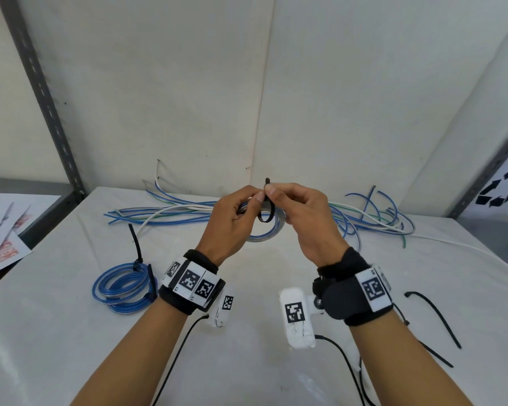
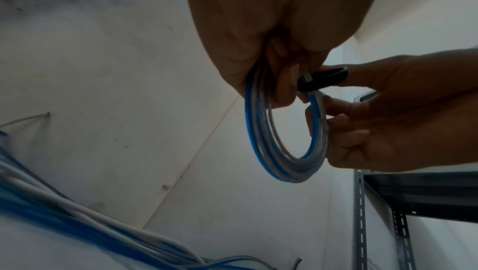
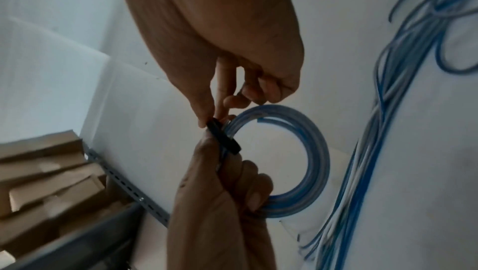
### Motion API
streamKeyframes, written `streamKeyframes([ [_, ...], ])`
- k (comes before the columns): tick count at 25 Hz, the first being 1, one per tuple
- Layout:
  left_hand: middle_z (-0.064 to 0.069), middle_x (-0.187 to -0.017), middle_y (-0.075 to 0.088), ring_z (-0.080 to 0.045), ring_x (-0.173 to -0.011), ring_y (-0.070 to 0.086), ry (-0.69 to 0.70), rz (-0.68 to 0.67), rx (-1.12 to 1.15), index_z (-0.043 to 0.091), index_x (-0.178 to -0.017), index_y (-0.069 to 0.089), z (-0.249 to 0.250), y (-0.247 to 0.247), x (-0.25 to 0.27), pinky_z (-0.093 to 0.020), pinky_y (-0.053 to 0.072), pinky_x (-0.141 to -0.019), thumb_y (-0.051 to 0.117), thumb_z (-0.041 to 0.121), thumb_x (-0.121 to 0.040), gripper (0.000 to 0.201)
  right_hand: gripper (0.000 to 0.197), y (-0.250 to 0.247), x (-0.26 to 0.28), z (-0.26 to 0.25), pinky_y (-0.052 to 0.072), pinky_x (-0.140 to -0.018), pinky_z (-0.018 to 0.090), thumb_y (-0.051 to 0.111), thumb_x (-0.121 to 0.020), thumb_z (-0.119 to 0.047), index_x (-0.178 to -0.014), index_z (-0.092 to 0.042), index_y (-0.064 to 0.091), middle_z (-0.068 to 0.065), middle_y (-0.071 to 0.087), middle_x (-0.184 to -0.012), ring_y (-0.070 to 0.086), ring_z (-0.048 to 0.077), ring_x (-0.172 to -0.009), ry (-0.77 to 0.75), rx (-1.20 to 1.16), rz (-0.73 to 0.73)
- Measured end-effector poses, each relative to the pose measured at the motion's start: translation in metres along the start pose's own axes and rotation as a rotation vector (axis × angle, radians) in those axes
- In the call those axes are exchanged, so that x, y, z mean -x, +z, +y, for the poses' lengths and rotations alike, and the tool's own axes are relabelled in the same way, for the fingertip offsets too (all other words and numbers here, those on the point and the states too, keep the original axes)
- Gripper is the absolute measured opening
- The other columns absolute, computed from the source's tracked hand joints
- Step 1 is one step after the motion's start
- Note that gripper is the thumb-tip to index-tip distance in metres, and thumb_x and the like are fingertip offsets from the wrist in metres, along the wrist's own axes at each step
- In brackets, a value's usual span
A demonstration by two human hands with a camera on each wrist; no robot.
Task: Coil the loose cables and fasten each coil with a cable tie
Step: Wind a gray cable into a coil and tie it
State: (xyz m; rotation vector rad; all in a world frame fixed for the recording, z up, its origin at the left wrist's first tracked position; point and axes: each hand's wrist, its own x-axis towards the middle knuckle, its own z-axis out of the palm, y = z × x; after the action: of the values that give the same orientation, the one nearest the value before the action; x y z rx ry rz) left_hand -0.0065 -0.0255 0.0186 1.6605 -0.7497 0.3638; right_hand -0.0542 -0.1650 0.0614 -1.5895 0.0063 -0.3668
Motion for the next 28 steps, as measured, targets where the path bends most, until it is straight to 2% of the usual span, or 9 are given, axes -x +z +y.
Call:
streamKeyframes([
  [3,0.011,-0.081,0.067,-0.003,-0.068,0.056,0.006,-0.063,0.014,0.011,-0.101,0.072,0.001,0.002,0.002,-0.019,0.042,-0.061,0.05,0.024,-0.107,0.026,0.005,-0.001,-0.011,-0.006,0.045,-0.061,0.014,0.07,-0.093,-0.01,-0.095,-0.009,0.075,-0.009,0.071,-0.074,0.061,0.003,-0.069,0.098,-0.138,0.116],
  [5,0.011,-0.079,0.064,-0.004,-0.065,0.052,-0.001,-0.134,0.008,0.009,-0.098,0.071,0.003,0.007,0.003,-0.021,0.04,-0.06,0.049,0.025,-0.107,0.028,0.004,-0.007,-0.024,-0.01,0.04,-0.061,0.017,0.072,-0.092,-0.012,-0.091,-0.015,0.074,-0.014,0.067,-0.072,0.053,0.005,-0.071,0.102,-0.122,0.228],
  [7,0.014,-0.07,0.054,-0.005,-0.059,0.043,-0.014,-0.169,0.008,0.01,-0.093,0.068,0.006,0.007,0.004,-0.026,0.038,-0.058,0.047,0.027,-0.107,0.03,0.002,-0.011,-0.032,-0.01,0.041,-0.063,0.019,0.073,-0.092,-0.018,-0.093,-0.016,0.074,-0.01,0.067,-0.079,0.054,0.008,-0.074,0.096,-0.067,0.261],
  [11,0.011,-0.06,0.04,-0.006,-0.056,0.035,-0.052,-0.18,0.041,0.01,-0.082,0.061,0.008,0.004,0.003,-0.032,0.035,-0.056,0.046,0.027,-0.108,0.034,0.006,-0.009,-0.03,-0.006,0.048,-0.064,0.025,0.067,-0.098,-0.019,-0.1,-0.014,0.068,0.002,0.075,-0.091,0.07,0.015,-0.081,0.118,-0.09,0.164],
  [13,0.007,-0.059,0.045,-0.007,-0.056,0.036,-0.068,-0.156,0.059,0.006,-0.081,0.063,0.01,0.008,0.004,-0.028,0.034,-0.055,0.048,0.032,-0.107,0.039,0.011,-0.009,-0.028,-0.009,0.054,-0.065,0.027,0.064,-0.1,-0.017,-0.105,-0.008,0.065,0.007,0.076,-0.088,0.073,0.016,-0.075,0.1,-0.072,0.119],
  [15,-0.009,-0.063,0.049,-0.01,-0.056,0.036,-0.067,-0.119,0.074,0.007,-0.075,0.063,0.012,0.012,0.005,-0.027,0.032,-0.055,0.053,0.036,-0.104,0.043,0.012,-0.011,-0.026,-0.014,0.057,-0.068,0.028,0.064,-0.099,-0.015,-0.106,-0.005,0.066,0.009,0.077,-0.088,0.074,0.017,-0.073,0.09,-0.05,0.089],
  [18,-0.02,-0.068,0.053,-0.012,-0.056,0.038,-0.1,-0.115,0.081,0.006,-0.074,0.065,0.009,0.013,0.005,-0.026,0.032,-0.055,0.058,0.032,-0.102,0.039,0.008,-0.016,-0.023,-0.019,0.056,-0.063,0.022,0.064,-0.099,-0.013,-0.101,-0.006,0.067,0.009,0.078,-0.088,0.075,0.016,-0.075,0.06,-0.067,0.101],
  [23,-0.007,-0.069,0.058,-0.001,-0.058,0.046,-0.138,-0.14,0.091,0.002,-0.08,0.067,0.01,0.016,0.007,-0.014,0.036,-0.055,0.059,0.022,-0.102,0.031,0.007,-0.011,-0.022,-0.012,0.055,-0.062,0.019,0.063,-0.099,-0.008,-0.101,-0.004,0.068,0.007,0.077,-0.083,0.075,0.013,-0.074,0.018,-0.175,0.228],
  [28,-0.004,-0.068,0.059,0.002,-0.055,0.049,-0.17,-0.153,0.096,0.001,-0.077,0.064,0.004,0.022,0.011,-0.009,0.035,-0.053,0.058,0.014,-0.102,0.03,0.006,-0.008,-0.028,0.004,0.058,-0.065,0.023,0.064,-0.098,-0.007,-0.099,-0.005,0.069,0.007,0.076,-0.079,0.075,0.013,-0.07,0.093,-0.216,0.275],
])
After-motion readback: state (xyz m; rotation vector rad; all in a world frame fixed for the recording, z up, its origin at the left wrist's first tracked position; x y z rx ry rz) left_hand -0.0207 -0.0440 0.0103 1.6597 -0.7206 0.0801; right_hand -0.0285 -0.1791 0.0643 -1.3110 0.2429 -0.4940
